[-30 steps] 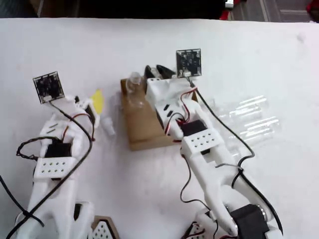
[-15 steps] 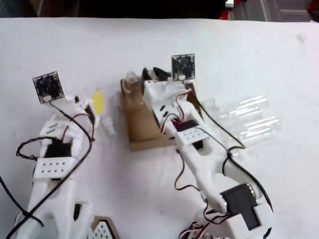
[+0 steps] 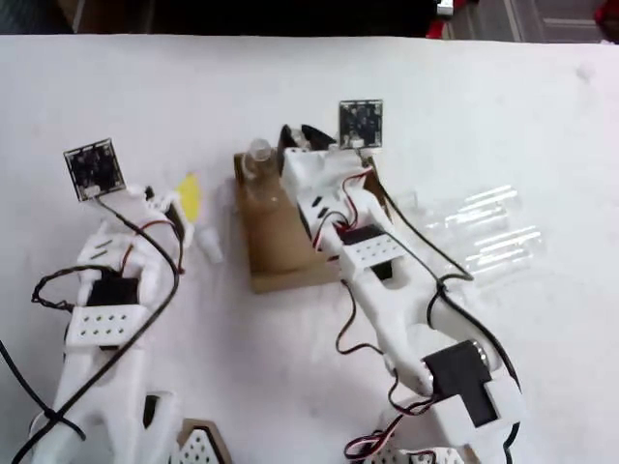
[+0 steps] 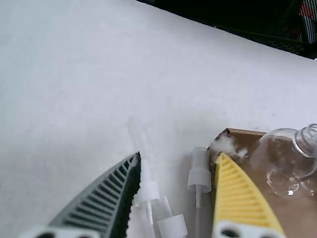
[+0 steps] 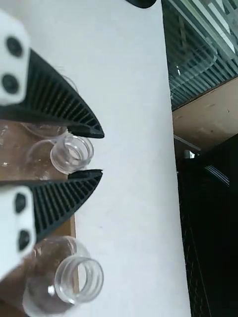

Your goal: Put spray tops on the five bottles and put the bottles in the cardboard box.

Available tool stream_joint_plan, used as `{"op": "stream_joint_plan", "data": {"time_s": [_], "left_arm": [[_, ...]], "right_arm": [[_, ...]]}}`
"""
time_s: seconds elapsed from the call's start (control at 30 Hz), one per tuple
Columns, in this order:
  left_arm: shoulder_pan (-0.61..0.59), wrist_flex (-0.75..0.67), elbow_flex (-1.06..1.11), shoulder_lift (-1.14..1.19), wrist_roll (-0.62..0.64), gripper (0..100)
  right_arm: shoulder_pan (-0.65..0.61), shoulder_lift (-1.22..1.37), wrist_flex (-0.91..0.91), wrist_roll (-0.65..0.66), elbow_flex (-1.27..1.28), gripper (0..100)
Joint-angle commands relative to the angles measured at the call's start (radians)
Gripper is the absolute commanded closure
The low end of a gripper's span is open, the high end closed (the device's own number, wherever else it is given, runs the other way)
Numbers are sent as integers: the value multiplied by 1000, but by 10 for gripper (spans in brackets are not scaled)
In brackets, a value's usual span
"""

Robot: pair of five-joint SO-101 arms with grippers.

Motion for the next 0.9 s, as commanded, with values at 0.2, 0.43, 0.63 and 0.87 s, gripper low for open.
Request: {"op": "stream_joint_plan", "data": {"time_s": [0.2,0.43,0.63,0.87], "left_arm": [[-7,-28,-8,-5,3,773],[-7,-28,-8,-5,3,773],[-7,-28,-8,-5,3,773],[-7,-28,-8,-5,3,773]], "right_arm": [[16,1,-21,-38,-57,953],[15,4,-18,-41,-54,952],[15,4,-16,-38,-52,866],[10,-4,-16,-38,-43,839]]}}
